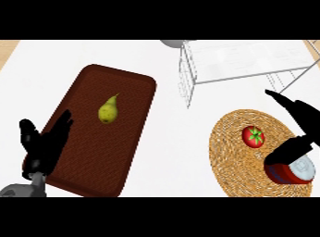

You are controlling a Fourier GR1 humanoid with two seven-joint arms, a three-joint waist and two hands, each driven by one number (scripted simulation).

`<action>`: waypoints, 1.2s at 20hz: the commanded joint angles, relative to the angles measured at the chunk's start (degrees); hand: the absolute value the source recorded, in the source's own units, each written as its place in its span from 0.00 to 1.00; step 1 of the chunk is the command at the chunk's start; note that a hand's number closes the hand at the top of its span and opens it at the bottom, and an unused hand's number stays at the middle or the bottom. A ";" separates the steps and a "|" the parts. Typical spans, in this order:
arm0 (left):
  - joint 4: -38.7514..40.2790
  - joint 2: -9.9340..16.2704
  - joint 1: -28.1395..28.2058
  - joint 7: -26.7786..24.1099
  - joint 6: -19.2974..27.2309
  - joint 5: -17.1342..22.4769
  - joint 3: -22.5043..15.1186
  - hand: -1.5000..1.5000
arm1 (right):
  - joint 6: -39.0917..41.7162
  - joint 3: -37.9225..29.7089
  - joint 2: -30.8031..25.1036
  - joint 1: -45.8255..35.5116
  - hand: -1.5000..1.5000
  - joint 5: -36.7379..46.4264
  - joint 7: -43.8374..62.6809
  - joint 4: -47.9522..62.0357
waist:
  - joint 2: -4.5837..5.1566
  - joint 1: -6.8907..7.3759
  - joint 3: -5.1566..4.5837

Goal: Pick the tomato from the placemat and place it in the tiered shelf

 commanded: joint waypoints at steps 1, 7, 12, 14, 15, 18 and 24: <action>-1.33 -2.25 1.65 1.49 0.81 -2.24 -0.87 0.50 | 0.04 0.90 3.81 -2.72 0.00 4.36 3.76 0.58 | 0.28 0.17 -0.35; 4.39 -1.58 -1.40 0.03 -4.88 -1.77 3.90 0.50 | -0.09 -1.59 6.83 -2.86 0.00 8.61 -1.73 5.84 | 0.32 0.08 -0.36; -2.25 -4.91 3.66 0.50 -2.04 -4.91 1.89 0.50 | -1.92 -1.76 7.47 1.52 0.00 13.78 -5.84 7.03 | 0.28 0.05 -0.35; -1.40 -3.96 0.30 3.80 -2.75 -3.62 3.02 0.50 | -5.83 1.21 9.45 -0.12 0.00 18.71 -8.35 13.60 | 0.37 0.27 -0.33; 2.85 -5.74 -0.17 -0.55 -1.66 -6.31 3.63 0.50 | -1.45 -0.23 9.80 0.25 0.00 16.73 -1.86 5.35 | 0.29 -0.08 -0.36; -1.40 -4.07 2.10 1.78 -4.68 -4.85 4.32 0.50 | -5.01 -0.42 8.43 3.76 0.00 20.92 -8.61 9.64 | 0.29 -0.04 -0.35; -2.31 -5.93 0.98 4.57 -2.92 -7.24 5.27 0.50 | -9.23 -2.59 11.86 3.21 0.00 23.76 -14.04 14.50 | 0.27 -0.01 -0.34</action>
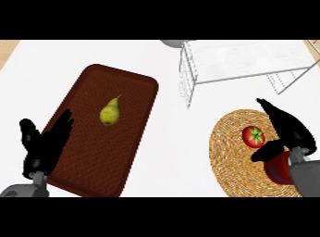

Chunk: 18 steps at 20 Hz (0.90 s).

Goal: Pick the tomato from the placemat and place it in the tiered shelf

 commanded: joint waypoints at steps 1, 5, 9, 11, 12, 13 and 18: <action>3.87 -0.20 -2.07 0.91 -1.99 -0.20 1.89 0.50 | -2.18 -1.66 2.40 -2.96 0.00 1.87 -4.56 6.49 | 0.29 -0.01 -0.31; 3.36 0.28 3.57 -2.72 -4.69 -0.34 2.50 0.50 | -4.23 -0.93 3.61 -0.68 0.00 3.61 -6.44 5.95 | 0.26 0.01 -0.32; 5.04 -0.93 -1.65 -0.96 -4.51 -0.11 3.75 0.50 | -6.82 -1.17 5.60 -2.97 0.00 5.15 -10.65 11.73 | 0.34 -0.04 -0.32; -4.04 -1.03 1.89 4.29 -1.46 -1.41 1.57 0.50 | 1.72 0.54 2.86 -2.76 1.00 3.58 -8.89 8.50 | 0.16 0.19 -0.30; 0.51 -0.33 0.86 1.27 -2.72 -1.22 2.56 0.50 | 4.42 5.03 2.86 -5.07 1.00 6.01 -10.24 13.08 | 0.57 1.21 -0.32; -1.08 -1.45 -1.21 3.39 -2.11 -1.46 1.09 0.50 | 6.51 7.07 -0.37 -5.88 1.00 8.27 -12.39 13.31 | 0.58 1.18 -0.29; 0.70 -2.77 -0.54 2.37 -0.88 -2.57 1.80 0.50 | 1.86 2.85 3.69 -3.53 1.00 4.10 -17.04 12.47 | 0.38 0.10 -0.30</action>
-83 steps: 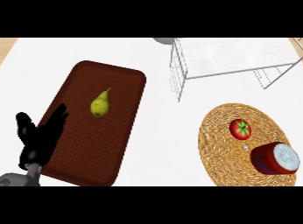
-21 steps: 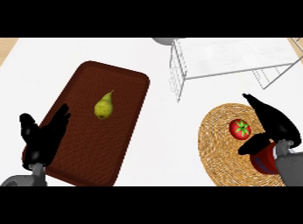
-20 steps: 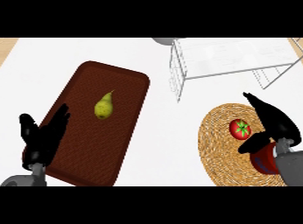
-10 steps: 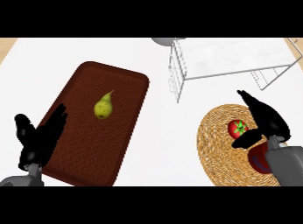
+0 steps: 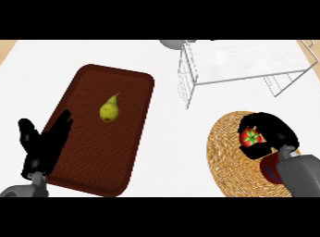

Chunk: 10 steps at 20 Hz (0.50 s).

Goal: Pick the tomato from the placemat and place it in the tiered shelf

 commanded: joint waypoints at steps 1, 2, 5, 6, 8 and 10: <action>-1.41 0.73 0.53 3.05 -0.43 0.12 0.03 0.50 | -3.74 0.79 4.26 1.01 1.00 0.09 -3.65 3.87 | 1.06 0.31 1.25; 4.59 -0.66 0.02 -2.02 -1.29 0.32 1.03 0.50 | -1.32 1.69 5.80 0.09 1.00 0.01 1.09 -0.60 | 1.05 -0.22 1.16; 1.44 0.77 -2.29 3.20 -0.88 0.16 0.93 0.50 | -4.43 0.74 4.94 2.88 1.00 -0.82 -4.34 -3.47 | 0.98 -0.44 1.21; 3.44 -0.11 -2.77 0.64 -0.66 -0.11 1.39 0.50 | -3.08 0.90 4.13 4.78 1.00 -1.45 -3.76 -8.68 | 0.91 -0.85 1.17; -0.85 -2.43 2.06 0.42 0.23 -1.68 -1.57 0.50 | -1.47 2.85 4.54 4.41 1.00 -0.20 -2.59 -12.39 | 0.83 -0.31 1.19; 3.00 -0.08 -0.21 -0.65 -2.34 0.18 1.56 0.50 | 0.96 6.08 7.81 2.74 1.00 0.34 0.60 -14.73 | 0.93 -0.27 1.16</action>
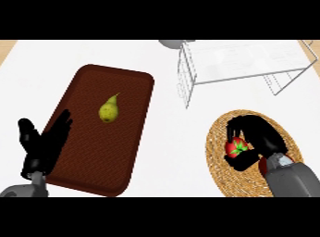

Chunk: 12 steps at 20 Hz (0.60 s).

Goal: Pick the tomato from the placemat and place it in the tiered shelf

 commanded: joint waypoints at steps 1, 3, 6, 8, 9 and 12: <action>2.35 0.00 0.40 -1.71 -1.41 0.35 0.93 0.50 | 2.43 4.50 5.39 -2.14 1.00 0.57 2.63 -2.86 | 0.74 0.38 0.62; -1.90 1.02 1.22 2.31 -1.85 1.11 0.57 0.50 | 4.90 7.84 9.12 -2.02 1.00 0.14 6.73 -7.90 | 0.57 0.48 0.64; 4.78 -0.51 -0.20 -2.73 -1.05 -0.93 1.00 0.50 | 4.74 7.46 10.70 -0.08 1.00 -1.13 9.97 -18.35 | 0.60 -0.39 0.61; 2.78 1.40 -0.14 -0.79 -2.95 1.19 2.49 0.50 | 5.40 5.51 11.15 -1.47 1.00 -2.44 12.53 -24.43 | 0.51 -0.45 0.61; 1.50 -1.05 1.33 -1.02 -0.55 -0.26 0.83 0.50 | 5.66 4.91 11.63 -3.74 1.00 -1.76 14.72 -26.19 | 0.49 -0.24 0.62; 1.18 -0.78 0.36 1.27 -0.05 -0.44 0.78 0.50 | 9.43 2.28 8.83 -2.57 1.00 -2.95 19.65 -39.06 | 0.27 -1.13 0.60</action>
